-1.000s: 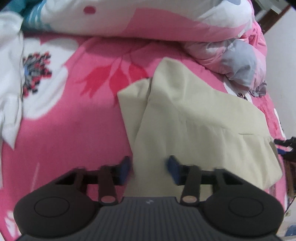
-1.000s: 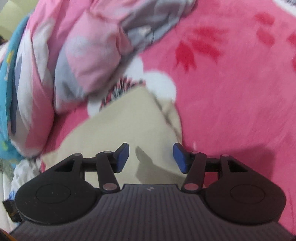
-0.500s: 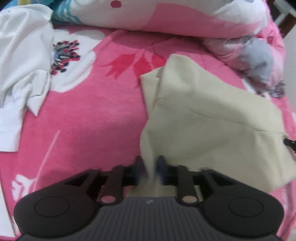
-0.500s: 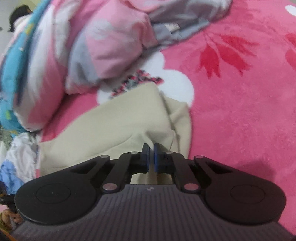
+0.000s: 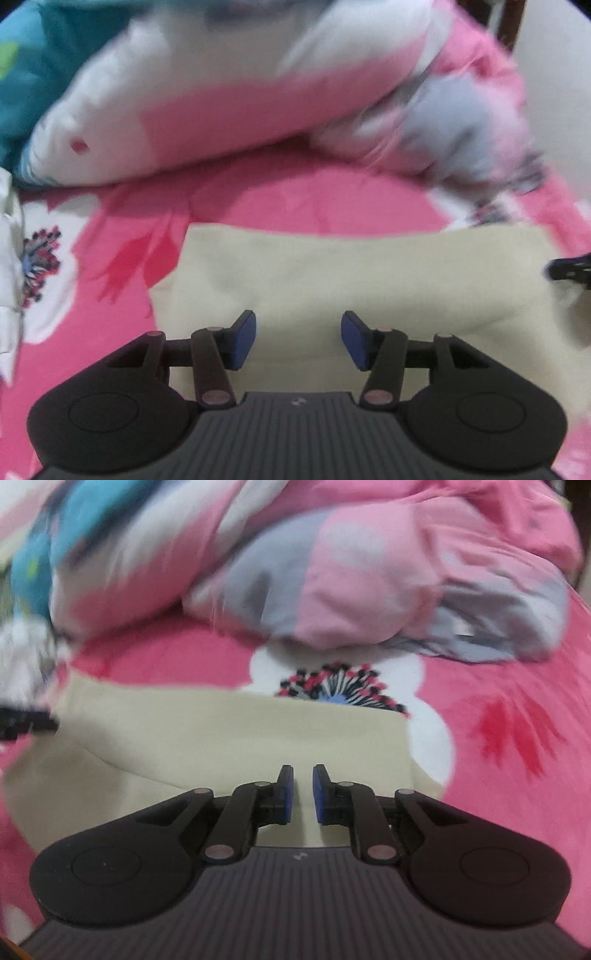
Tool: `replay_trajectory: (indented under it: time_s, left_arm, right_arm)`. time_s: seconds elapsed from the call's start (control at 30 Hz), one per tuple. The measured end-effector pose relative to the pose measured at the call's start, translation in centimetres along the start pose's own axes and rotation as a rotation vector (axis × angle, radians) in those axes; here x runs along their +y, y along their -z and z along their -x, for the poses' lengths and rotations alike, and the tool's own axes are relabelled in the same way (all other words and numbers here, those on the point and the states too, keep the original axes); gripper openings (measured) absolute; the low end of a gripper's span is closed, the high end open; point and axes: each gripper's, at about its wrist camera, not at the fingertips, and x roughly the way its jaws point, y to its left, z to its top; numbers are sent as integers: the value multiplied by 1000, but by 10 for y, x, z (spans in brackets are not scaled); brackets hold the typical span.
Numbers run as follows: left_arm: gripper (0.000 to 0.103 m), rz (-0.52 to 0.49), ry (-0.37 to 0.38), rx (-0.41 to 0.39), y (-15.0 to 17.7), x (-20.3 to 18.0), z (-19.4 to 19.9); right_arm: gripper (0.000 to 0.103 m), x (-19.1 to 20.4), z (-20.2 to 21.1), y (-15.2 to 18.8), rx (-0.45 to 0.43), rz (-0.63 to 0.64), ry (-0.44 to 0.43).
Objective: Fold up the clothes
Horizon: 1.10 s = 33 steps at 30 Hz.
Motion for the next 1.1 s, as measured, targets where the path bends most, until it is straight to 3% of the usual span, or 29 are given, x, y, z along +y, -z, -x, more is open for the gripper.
replay_trajectory:
  time_s: [0.03, 0.13, 0.23, 0.3, 0.43, 0.5, 0.53, 0.57, 0.63, 0.7, 0.73, 0.8, 0.87, 0.93, 1.03, 1.1]
  left_arm:
    - [51, -15, -5, 1, -1, -3, -6]
    - [51, -61, -21, 5, -3, -10, -26]
    - [52, -107, -36, 8, -5, -18, -45]
    - [52, -71, -18, 10, -3, -6, -20]
    - [54, -86, 0, 65, 20, 5, 2]
    - [54, -121, -53, 119, 37, 14, -10]
    - [63, -103, -46, 112, 42, 22, -16]
    - [64, -83, -35, 103, 46, 30, -21]
    - [64, -92, -29, 108, 41, 31, -23]
    - [58, -132, -47, 120, 35, 24, -13]
    - [54, -143, -47, 123, 34, 22, -5]
    - [54, -153, -16, 116, 35, 20, 17]
    - [56, -167, 32, 130, 43, 18, 34]
    - [58, -201, 33, 169, 59, 16, 30]
    - [72, -184, 35, 200, 68, 19, 24]
    - [74, -148, 37, 210, 69, 24, 20]
  right_arm:
    - [10, -1, -13, 0, 20, 25, 27]
    - [7, -18, 2, -3, 7, -45, 9]
    - [11, -35, 17, -5, -6, -114, -9]
    - [12, -44, 30, -6, -15, -150, -22]
    - [11, -22, 88, 15, -3, 35, -100]
    - [9, -12, 80, 37, 100, 114, -101]
    - [9, -11, 65, 51, 163, 159, -53]
    - [8, -12, 51, 64, 208, 192, -17]
    - [9, -25, 39, 75, 195, 160, -18]
    - [9, -35, 47, 60, 195, 60, -32]
    - [10, -33, 57, 55, 183, 60, -15]
    - [12, -25, 81, 47, 164, 101, 8]
    - [12, -17, 100, 44, 150, 135, -23]
    - [12, -10, 104, 46, 164, 162, -57]
    - [13, -10, 76, 61, 230, 144, -63]
    - [13, -15, 64, 64, 239, 101, -70]
